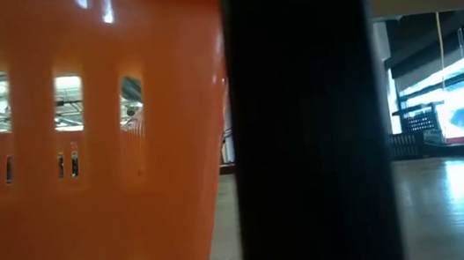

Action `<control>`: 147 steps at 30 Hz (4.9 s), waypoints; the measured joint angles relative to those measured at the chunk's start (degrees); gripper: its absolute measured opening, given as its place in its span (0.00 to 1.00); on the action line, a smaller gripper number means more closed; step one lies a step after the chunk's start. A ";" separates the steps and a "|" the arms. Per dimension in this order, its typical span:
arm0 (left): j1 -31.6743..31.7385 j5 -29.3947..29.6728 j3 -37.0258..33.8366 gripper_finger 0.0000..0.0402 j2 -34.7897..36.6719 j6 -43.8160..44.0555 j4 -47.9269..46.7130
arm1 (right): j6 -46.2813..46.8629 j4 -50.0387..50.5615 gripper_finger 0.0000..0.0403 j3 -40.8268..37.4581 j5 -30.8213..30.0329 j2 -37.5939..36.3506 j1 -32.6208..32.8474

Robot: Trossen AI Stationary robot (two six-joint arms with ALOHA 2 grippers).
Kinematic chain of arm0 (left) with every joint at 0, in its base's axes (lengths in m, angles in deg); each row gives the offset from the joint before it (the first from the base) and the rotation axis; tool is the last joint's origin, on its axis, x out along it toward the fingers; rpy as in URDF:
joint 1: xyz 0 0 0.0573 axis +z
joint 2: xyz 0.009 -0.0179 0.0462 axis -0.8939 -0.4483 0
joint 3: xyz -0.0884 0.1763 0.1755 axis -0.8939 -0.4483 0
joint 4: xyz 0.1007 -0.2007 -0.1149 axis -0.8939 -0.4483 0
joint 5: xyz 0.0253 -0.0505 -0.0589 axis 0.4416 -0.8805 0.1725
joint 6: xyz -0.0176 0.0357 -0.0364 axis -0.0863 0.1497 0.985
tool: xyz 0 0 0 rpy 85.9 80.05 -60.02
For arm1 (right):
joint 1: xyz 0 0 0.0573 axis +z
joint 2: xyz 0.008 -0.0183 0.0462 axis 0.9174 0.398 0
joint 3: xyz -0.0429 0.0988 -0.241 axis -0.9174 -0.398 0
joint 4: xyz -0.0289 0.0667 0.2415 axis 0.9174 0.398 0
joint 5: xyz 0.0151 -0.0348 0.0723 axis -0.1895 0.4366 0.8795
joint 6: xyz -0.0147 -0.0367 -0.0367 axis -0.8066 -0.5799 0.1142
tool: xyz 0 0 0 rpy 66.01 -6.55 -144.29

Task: Stack baskets on shelf by color
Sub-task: Stack the green bin on the stacked green bins on the shelf

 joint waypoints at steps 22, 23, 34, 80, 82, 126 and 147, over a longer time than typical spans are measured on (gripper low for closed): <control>0.68 7.75 -0.13 0.27 7.99 1.29 -8.21 | -0.66 0.80 0.00 9.74 -12.26 -0.07 16.61; 0.75 8.46 -0.13 0.26 8.15 1.38 -8.83 | -0.30 0.86 0.00 9.55 -12.37 -0.07 17.95; 1.37 8.81 -0.13 0.27 8.74 0.31 -10.93 | -0.54 0.84 0.00 9.42 -20.51 0.20 31.40; 0.94 9.19 -0.13 0.27 8.67 0.27 -10.91 | -4.33 -4.14 0.01 9.38 -25.46 5.84 41.33; 0.92 9.19 -0.13 0.26 8.67 0.27 -10.91 | -4.27 -4.12 0.01 9.38 -25.46 5.84 41.33; -0.29 5.72 -0.08 0.27 6.74 -5.25 -7.64 | 19.73 -1.56 0.02 9.38 -30.38 6.94 41.24; -0.22 5.73 -0.11 0.26 6.81 -6.84 -7.94 | 19.40 -0.22 0.20 10.34 -22.27 9.05 41.20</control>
